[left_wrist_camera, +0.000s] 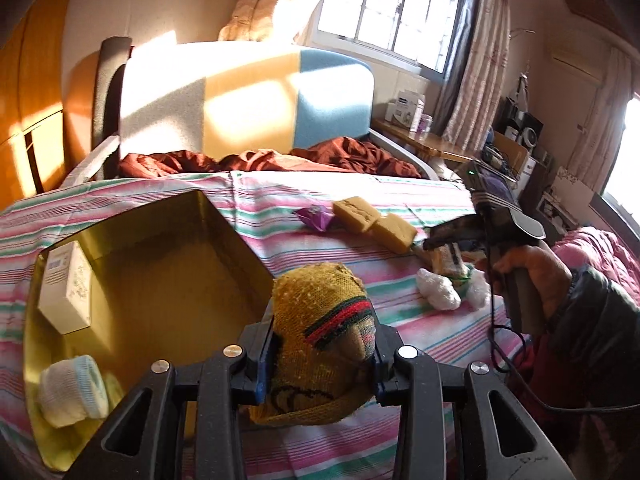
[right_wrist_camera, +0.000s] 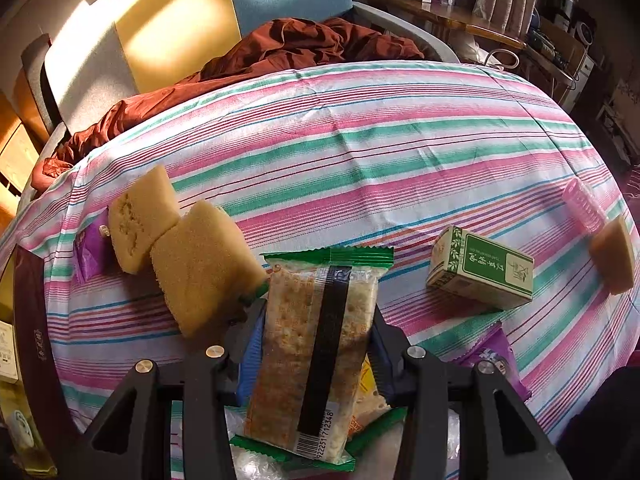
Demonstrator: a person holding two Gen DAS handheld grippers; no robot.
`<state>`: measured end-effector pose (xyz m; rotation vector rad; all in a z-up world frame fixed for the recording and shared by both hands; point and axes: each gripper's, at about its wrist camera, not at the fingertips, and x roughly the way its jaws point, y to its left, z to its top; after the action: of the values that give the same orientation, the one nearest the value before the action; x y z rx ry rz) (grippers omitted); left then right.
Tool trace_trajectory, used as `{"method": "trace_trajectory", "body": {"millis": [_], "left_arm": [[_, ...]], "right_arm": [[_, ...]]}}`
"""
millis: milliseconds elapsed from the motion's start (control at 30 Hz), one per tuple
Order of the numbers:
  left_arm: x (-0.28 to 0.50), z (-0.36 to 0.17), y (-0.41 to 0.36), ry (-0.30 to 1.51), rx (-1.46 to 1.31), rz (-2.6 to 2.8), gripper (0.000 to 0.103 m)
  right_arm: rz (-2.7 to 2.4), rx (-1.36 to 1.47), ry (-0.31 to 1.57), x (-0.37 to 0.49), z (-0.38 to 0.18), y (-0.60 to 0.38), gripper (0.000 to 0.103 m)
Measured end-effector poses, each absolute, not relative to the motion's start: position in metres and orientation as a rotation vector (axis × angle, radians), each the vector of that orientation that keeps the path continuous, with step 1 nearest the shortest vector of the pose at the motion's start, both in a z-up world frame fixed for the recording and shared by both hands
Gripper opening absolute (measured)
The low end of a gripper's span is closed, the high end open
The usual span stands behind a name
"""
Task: Organize objects
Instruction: 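Release the plush toy into the tray with the left tool while the right tool holds the packet, then carry the cracker packet into the gold tray and open the right tool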
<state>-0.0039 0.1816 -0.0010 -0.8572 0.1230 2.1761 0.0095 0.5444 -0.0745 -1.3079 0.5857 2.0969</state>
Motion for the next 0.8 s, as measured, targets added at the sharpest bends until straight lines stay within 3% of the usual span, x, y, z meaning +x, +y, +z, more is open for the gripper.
{"method": "trace_trajectory", "body": {"millis": [367, 533, 600, 633, 800], "left_arm": [[-0.09, -0.051, 0.093, 0.051, -1.195, 2.437, 0.043], [-0.089, -0.063, 0.078, 0.039, -1.207, 2.462, 0.054], [-0.085, -0.062, 0.079, 0.082, -1.188, 2.484, 0.071], [-0.084, -0.061, 0.079, 0.089, -1.184, 2.495, 0.074], [-0.078, -0.052, 0.071, 0.055, -1.167, 2.511, 0.075]], "right_arm": [[2.097, -1.272, 0.542, 0.011, -0.068, 0.543, 0.045], [2.116, -1.219, 0.547, 0.015, -0.06, 0.543, 0.045], [2.127, -1.173, 0.539, 0.019, -0.052, 0.543, 0.045], [2.136, -1.15, 0.546, 0.021, -0.048, 0.544, 0.045], [2.213, -1.078, 0.595, 0.024, -0.036, 0.541, 0.045]]}}
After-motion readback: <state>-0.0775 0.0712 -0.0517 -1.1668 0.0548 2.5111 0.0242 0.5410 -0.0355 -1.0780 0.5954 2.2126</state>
